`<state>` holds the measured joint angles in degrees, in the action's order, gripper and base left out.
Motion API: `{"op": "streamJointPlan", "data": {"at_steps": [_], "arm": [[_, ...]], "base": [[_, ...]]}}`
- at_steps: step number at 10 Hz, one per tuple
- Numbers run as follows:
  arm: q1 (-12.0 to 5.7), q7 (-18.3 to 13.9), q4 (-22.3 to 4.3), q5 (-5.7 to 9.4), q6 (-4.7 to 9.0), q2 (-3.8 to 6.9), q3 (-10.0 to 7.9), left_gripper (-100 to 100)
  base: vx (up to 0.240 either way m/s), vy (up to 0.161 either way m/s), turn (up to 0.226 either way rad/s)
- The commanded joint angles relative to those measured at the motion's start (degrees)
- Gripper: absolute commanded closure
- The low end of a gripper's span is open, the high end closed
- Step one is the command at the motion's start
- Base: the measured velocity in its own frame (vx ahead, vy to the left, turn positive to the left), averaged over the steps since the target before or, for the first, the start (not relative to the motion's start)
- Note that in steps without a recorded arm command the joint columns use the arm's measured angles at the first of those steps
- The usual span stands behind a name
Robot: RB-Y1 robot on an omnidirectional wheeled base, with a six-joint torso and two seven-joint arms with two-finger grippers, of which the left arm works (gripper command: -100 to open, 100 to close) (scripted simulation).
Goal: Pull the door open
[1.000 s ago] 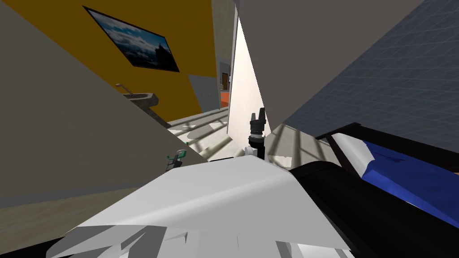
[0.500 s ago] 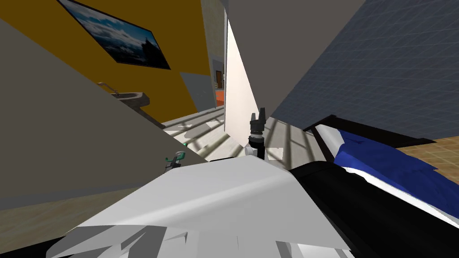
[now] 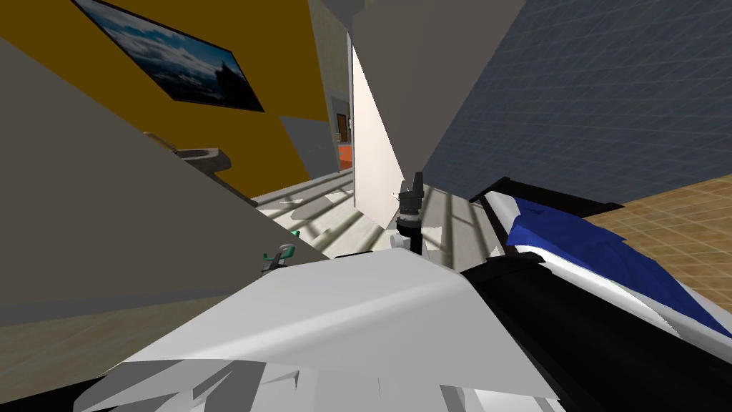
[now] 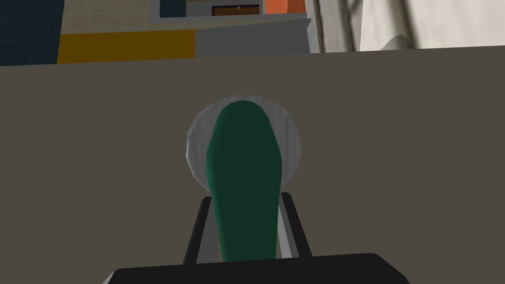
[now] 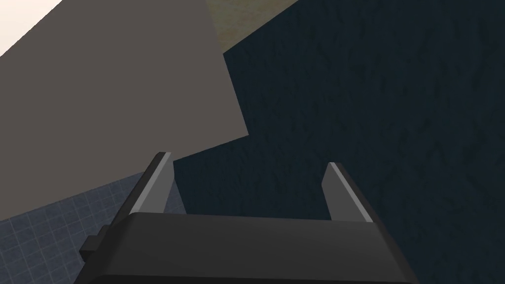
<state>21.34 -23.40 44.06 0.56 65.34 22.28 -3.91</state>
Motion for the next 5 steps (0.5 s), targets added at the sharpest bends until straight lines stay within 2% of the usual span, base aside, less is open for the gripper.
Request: {"op": "streamJointPlan", "data": {"at_steps": [1,5], "arm": [[0.00,-0.4,-0.9,-0.19,1.27,0.45,0.20,100],[-0.03,-1.4,-3.0,-0.57,3.97,1.56,0.63,100]], "base": [[-0.218,0.045,-0.194],[-0.222,0.040,-0.158]]}}
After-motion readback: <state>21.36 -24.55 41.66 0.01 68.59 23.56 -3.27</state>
